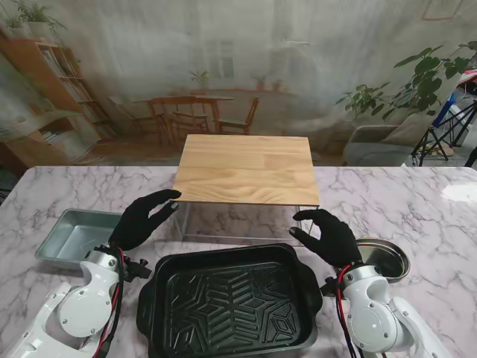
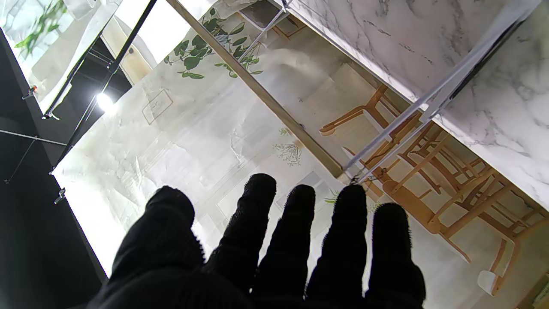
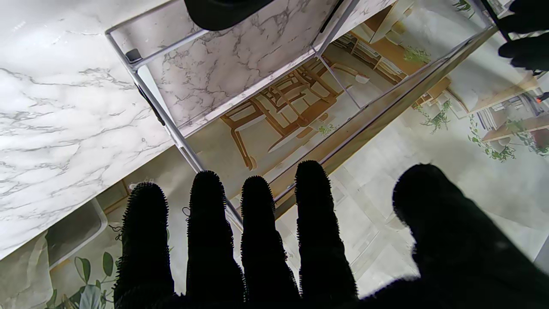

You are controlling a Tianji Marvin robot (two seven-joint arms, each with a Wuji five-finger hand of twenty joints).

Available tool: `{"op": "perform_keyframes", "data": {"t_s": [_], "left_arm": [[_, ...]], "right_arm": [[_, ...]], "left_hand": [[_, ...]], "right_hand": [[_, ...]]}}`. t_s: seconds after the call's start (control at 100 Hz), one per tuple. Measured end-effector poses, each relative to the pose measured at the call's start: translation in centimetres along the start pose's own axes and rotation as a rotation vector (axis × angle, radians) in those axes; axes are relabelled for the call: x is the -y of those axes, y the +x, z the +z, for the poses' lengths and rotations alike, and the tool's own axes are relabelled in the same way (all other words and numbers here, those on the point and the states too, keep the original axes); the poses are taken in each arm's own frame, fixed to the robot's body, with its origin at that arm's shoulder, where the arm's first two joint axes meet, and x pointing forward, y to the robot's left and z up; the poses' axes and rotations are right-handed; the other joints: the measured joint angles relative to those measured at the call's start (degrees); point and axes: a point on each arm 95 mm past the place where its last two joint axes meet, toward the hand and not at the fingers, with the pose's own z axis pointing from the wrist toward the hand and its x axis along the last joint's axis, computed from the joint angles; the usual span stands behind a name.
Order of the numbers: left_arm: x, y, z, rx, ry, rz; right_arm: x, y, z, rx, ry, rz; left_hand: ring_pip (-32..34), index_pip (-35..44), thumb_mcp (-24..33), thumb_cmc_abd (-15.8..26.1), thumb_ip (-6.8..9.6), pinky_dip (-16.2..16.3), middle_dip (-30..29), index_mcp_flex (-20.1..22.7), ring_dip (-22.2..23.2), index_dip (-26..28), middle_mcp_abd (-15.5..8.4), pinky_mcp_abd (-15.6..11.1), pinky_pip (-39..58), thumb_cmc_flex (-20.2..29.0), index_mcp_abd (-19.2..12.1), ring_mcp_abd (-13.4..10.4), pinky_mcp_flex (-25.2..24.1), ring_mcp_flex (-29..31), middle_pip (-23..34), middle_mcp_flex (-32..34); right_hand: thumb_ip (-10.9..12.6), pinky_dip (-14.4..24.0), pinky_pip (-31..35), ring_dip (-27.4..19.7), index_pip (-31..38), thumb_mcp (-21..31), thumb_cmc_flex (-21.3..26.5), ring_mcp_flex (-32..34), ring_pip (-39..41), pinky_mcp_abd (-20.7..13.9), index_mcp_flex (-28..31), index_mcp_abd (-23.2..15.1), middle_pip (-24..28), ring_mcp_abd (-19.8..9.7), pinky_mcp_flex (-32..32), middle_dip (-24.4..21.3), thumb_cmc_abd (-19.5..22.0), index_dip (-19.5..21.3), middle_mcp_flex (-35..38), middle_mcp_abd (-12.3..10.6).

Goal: Stack the baking trays onto the shelf

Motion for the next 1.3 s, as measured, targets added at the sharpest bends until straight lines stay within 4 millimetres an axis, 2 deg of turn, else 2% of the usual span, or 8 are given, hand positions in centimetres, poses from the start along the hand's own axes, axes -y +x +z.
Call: {"op": "perform_keyframes", "data": {"t_s": [0.46, 0.69, 0.8, 0.88, 0.99, 1.09, 1.22, 1.3], "left_arm": [[1.4, -1.1, -2.5, 0.035, -0.055, 0.064], [1.9, -2.3, -5.0, 0.081, -0.143, 0.176], [1.9, -3.0, -6.2, 0.106, -0.18, 0.238], [1.7, -3.4, -6.7, 0.118, -0.213, 0.286], [1.2, -3.8, -7.0, 0.137, -0.251, 0.307], [0.5, -4.0, -6.9, 0.15, -0.293, 0.366], [-0.1, -4.1, -6.5, 0.17, -0.339, 0.384], [-0.5, -3.9, -6.2, 0.183, -0.345, 0.379]], "right_arm": [[-0.2, 0.3, -0.8, 0.0, -0.015, -0.003], [-0.2, 0.2, -0.9, 0.001, -0.021, -0.001], [-0.3, 0.2, -0.9, 0.002, -0.021, -0.002], [-0.2, 0.2, -0.9, 0.002, -0.021, -0.002], [-0.2, 0.2, -0.9, 0.003, -0.018, 0.0], [-0.1, 0.2, -0.9, 0.007, -0.016, 0.001], [-0.1, 0.2, -0.8, 0.007, -0.015, 0.003], [-0.1, 0.2, -0.8, 0.008, -0.015, 0.006]], "left_hand": [[0.0, -0.65, 0.0, 0.01, 0.0, 0.0, 0.0, -2.18, 0.0, -0.11, 0.0, 0.0, 0.0, 0.0, -0.01, 0.0, 0.0, -0.08, 0.0, 0.0], [-0.03, -2.13, 0.0, -0.35, 0.0, 0.0, 0.0, -5.12, -0.02, -0.77, -0.13, -0.02, 0.11, -0.05, -0.03, 0.0, 0.0, -1.43, -0.12, -1.49], [-0.03, -4.17, 0.0, -4.62, 0.0, 0.0, 0.0, -8.61, -0.05, -1.8, -0.67, -0.12, 0.13, -1.33, 0.01, -0.13, 0.16, -1.51, -0.1, -3.69], [-0.44, -6.27, -0.18, -7.74, 0.0, 0.0, -0.04, -11.95, -0.09, -3.38, -0.85, -1.49, 0.13, -1.79, 0.72, -0.43, 0.32, -2.04, -0.64, -6.13], [-0.58, -7.35, -0.09, -13.89, 0.0, 0.0, -0.57, -12.69, -0.12, -4.32, -0.4, -2.38, 0.15, -1.74, 3.31, -0.63, 1.85, -2.21, -0.8, -7.19], [0.02, -6.99, 0.2, -18.54, 0.0, 0.0, -0.39, -12.69, -0.12, -4.32, 1.43, -3.57, 2.3, -2.02, 5.68, -0.78, 4.0, -2.13, -0.77, -7.19], [2.53, -6.71, -0.15, -20.78, 0.22, 0.13, 0.03, -12.69, 0.86, -4.32, 2.75, -4.2, 4.47, -0.11, 7.44, -1.36, 6.19, -0.64, -0.77, -7.19], [3.43, -6.7, 2.48, -21.15, 0.33, 0.33, 0.56, -12.63, 1.36, -4.24, 2.87, -4.3, 5.17, 1.16, 7.65, -1.48, 6.79, -0.17, -0.77, -7.12]], "right_hand": [[0.0, 0.16, -0.09, 0.0, -0.09, 0.0, 0.0, 0.0, 0.0, -0.01, -1.22, 0.0, 0.0, 0.0, 0.0, 0.0, 0.0, 0.0, 0.0, 0.13], [0.0, 0.23, -0.11, 0.0, -0.09, 0.0, 0.0, 0.0, 0.0, -0.02, -1.22, 0.0, 0.0, 0.0, 0.0, 0.0, 0.0, 0.0, 0.0, 0.24], [0.0, 0.37, -0.12, 0.0, -0.09, 0.0, 0.0, 0.0, 0.0, -0.02, -1.22, 0.0, 0.0, 0.0, 0.0, 0.0, 0.0, 0.0, 0.0, 0.54], [0.0, 0.67, -0.41, 0.0, -0.09, 0.0, 0.0, 0.0, 0.0, -0.03, -1.22, 0.0, 0.0, 0.0, 0.0, 0.0, 0.0, 0.0, 0.0, 0.62], [0.0, 0.72, -0.46, 0.0, -0.09, 0.0, 0.0, 0.0, 0.0, -0.03, -1.23, 0.0, 0.0, 0.0, 0.0, 0.0, 0.0, 0.0, 0.0, 0.63], [0.0, 0.73, -0.47, 0.0, -0.09, 0.0, 0.0, 0.0, 0.0, -0.03, -1.42, 0.0, 0.0, 0.0, 0.0, 0.0, 0.0, 0.0, 0.0, 0.63], [0.0, 0.79, -0.5, 0.0, -0.09, 0.0, 0.0, 0.0, 0.0, -0.03, -1.43, 0.0, 0.0, 0.0, 0.0, 0.0, 0.0, 0.0, 0.0, 0.65], [0.0, 0.84, -0.56, 0.0, -0.09, 0.0, 0.0, 0.0, 0.0, -0.03, -1.43, 0.0, 0.0, 0.0, 0.0, 0.0, 0.0, 0.0, 0.0, 0.68]]}}
